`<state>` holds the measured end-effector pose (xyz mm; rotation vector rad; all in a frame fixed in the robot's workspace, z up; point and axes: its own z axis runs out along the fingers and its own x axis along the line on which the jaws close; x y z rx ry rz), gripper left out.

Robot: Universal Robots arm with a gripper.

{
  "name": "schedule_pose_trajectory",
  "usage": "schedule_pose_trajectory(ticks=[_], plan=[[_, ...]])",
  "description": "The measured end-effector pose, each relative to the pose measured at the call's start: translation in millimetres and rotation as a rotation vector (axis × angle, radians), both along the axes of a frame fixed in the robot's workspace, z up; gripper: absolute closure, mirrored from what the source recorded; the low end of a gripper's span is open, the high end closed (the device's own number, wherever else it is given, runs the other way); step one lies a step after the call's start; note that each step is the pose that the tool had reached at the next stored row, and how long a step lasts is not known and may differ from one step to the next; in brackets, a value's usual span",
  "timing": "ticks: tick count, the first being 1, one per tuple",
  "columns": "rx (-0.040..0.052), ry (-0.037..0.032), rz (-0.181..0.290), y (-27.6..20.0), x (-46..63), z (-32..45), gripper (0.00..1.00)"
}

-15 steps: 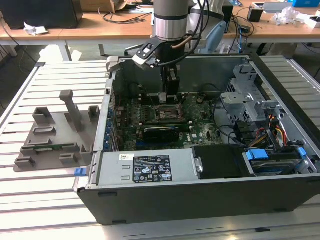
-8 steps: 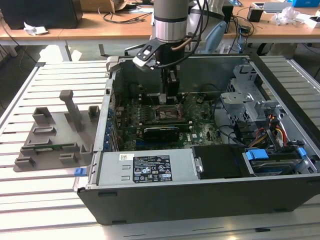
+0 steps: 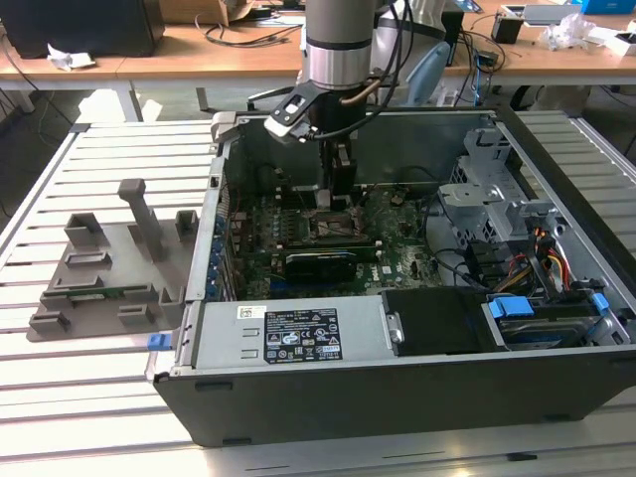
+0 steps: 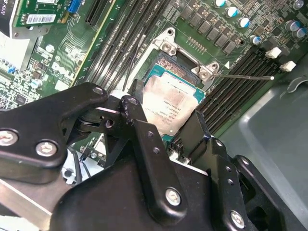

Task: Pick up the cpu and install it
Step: 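Place the cpu into insertion slot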

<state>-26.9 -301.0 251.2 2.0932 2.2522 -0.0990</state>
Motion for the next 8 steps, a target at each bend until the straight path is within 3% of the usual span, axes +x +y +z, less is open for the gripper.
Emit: schedule_pose_trajectory(ticks=[5,8], plan=[[0.0001,0.0000,0.000,3.0,0.0,-3.5,0.45],[0.0000,0.0000,0.000,6.1,0.5,-10.6,0.45]])
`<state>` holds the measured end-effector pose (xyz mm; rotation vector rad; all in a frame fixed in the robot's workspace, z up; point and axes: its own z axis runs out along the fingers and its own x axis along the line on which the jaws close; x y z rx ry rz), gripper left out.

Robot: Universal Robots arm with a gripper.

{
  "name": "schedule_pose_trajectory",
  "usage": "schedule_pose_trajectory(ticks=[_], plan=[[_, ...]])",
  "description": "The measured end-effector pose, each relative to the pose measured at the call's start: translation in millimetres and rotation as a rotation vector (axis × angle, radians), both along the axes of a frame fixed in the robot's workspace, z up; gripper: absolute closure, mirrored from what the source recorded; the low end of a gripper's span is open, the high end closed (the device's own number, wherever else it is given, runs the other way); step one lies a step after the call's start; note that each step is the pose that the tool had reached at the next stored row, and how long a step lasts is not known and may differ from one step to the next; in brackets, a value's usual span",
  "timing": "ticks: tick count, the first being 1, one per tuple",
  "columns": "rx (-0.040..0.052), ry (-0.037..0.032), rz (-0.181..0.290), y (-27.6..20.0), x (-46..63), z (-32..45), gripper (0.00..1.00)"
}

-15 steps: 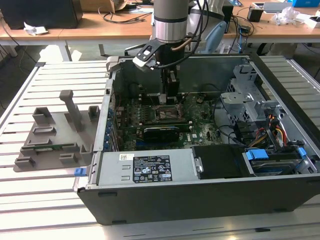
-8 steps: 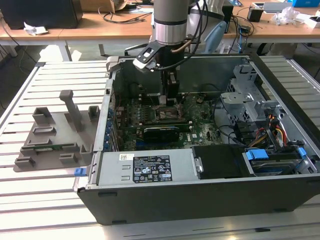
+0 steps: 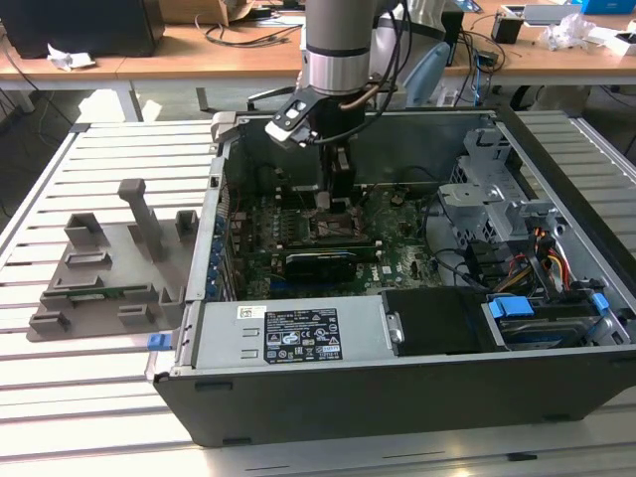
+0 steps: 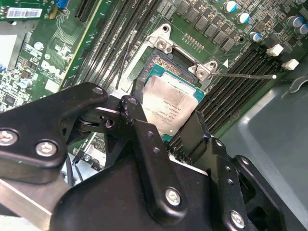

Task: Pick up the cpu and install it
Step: 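Place the cpu into insertion slot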

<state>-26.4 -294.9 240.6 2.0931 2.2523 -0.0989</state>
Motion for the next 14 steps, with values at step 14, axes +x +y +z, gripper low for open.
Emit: schedule_pose_trajectory(ticks=[14], plan=[[-0.0004,0.0000,-0.030,1.2,3.7,-28.9,0.45]])
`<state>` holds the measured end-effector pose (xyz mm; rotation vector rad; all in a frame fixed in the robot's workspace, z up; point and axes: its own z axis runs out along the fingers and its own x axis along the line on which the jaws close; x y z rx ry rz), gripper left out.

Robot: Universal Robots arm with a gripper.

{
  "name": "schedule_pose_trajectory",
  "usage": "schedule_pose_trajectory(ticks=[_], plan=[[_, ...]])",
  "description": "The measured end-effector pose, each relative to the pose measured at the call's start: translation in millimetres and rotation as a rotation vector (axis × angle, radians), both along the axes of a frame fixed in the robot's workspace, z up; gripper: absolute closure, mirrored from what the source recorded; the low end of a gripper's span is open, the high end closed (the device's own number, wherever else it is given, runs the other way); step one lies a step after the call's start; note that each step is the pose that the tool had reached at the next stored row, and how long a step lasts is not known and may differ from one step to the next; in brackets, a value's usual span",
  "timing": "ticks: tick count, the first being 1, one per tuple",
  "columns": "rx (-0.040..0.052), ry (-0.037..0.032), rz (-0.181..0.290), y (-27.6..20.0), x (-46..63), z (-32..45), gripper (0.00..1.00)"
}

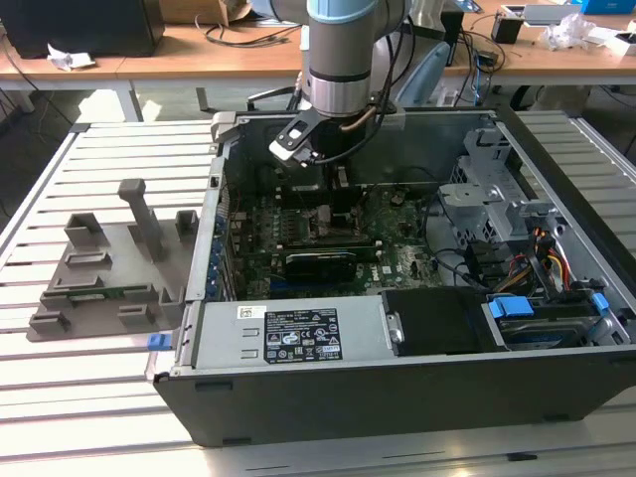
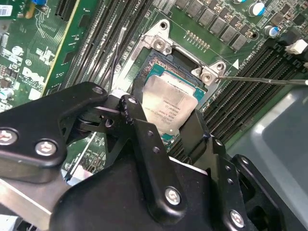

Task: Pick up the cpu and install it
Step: 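Place the cpu into insertion slot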

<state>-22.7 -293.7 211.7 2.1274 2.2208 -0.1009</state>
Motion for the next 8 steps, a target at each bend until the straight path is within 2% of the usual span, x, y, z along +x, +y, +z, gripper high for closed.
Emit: schedule_pose_trajectory(ticks=[8], plan=[[-0.0001,0.0001,-0.004,-0.8,0.0,-6.8,0.45]])
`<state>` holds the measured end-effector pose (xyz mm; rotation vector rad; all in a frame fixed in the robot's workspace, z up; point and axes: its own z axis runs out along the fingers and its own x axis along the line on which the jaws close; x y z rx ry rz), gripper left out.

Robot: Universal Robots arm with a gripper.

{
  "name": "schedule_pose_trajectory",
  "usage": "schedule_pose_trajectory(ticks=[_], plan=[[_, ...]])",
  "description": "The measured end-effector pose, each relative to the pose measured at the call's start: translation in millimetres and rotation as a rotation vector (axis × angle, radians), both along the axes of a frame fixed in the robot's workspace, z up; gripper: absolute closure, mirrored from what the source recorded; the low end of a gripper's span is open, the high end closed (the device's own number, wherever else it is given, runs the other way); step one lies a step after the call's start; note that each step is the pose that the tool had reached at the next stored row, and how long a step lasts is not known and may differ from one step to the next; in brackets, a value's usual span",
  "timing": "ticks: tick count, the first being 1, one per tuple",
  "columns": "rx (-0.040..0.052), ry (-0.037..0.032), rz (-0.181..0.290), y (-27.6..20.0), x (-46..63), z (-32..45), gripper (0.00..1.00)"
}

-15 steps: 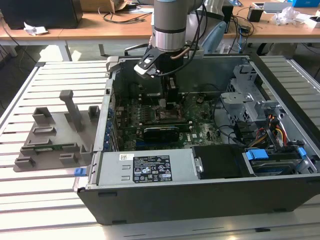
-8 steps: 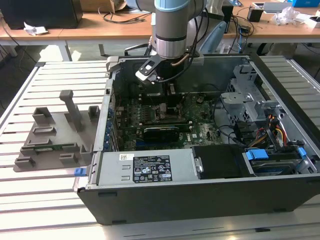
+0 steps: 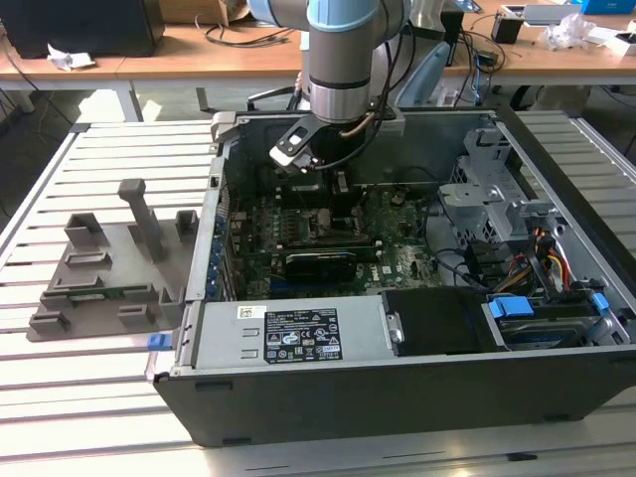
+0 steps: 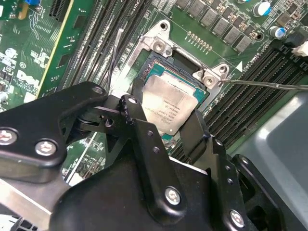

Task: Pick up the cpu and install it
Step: 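Place the cpu into insertion slot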

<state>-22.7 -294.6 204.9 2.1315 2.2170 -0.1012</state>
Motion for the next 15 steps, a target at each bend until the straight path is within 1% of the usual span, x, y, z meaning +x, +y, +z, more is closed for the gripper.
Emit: schedule_pose_trajectory(ticks=[2,5,9,15], plan=[[0.0001,-0.0001,-0.002,-2.0,0.0,-1.0,0.45],[0.0001,-0.0001,-0.004,-3.3,0.0,-2.4,0.45],[0.0005,-0.0001,-0.018,-3.4,0.0,-3.6,0.45],[0.0008,0.0000,-0.021,-3.4,0.0,-5.7,0.45]])
